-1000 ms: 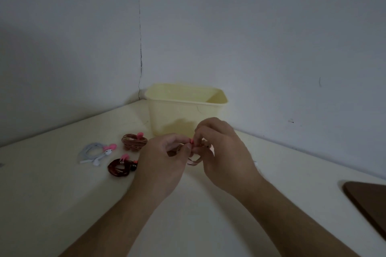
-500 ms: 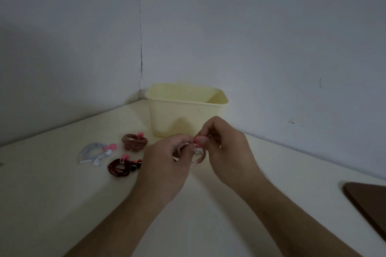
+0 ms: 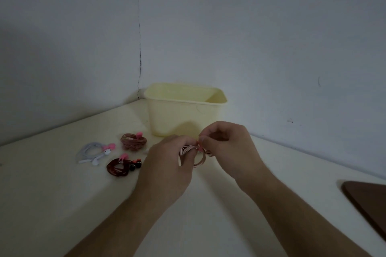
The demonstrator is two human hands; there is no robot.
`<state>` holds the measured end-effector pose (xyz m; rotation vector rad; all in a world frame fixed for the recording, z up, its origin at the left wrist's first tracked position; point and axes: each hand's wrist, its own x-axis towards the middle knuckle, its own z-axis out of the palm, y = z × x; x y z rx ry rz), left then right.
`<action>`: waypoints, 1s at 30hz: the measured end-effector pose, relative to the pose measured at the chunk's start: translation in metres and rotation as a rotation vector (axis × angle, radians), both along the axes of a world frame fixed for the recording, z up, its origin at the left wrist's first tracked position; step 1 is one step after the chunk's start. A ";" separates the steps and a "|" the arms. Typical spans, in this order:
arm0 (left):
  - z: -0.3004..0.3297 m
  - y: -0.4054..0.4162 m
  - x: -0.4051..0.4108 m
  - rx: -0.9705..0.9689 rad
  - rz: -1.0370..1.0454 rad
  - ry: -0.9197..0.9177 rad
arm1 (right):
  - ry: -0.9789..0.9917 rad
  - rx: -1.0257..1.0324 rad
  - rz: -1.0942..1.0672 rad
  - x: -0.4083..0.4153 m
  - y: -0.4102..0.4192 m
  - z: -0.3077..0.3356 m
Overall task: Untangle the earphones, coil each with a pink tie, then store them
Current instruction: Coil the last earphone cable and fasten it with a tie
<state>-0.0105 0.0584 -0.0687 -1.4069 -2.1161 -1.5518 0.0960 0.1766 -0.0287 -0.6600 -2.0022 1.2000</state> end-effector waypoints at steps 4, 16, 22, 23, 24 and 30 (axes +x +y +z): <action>0.002 -0.001 0.002 -0.015 -0.060 -0.048 | -0.009 -0.092 0.019 0.002 0.002 0.001; 0.002 0.004 -0.005 0.043 -0.265 -0.449 | -0.081 0.123 -0.001 0.002 0.001 0.003; 0.005 0.004 -0.008 0.122 -0.285 -0.585 | 0.034 0.019 0.109 0.006 0.001 0.006; 0.005 0.004 -0.008 0.128 -0.272 -0.581 | 0.045 -0.003 0.129 0.006 0.002 0.006; 0.005 0.003 -0.008 0.135 -0.258 -0.577 | 0.047 -0.021 0.146 0.006 0.003 0.006; 0.008 0.001 -0.006 0.191 -0.219 -0.578 | -0.034 -0.008 0.100 0.001 0.003 0.004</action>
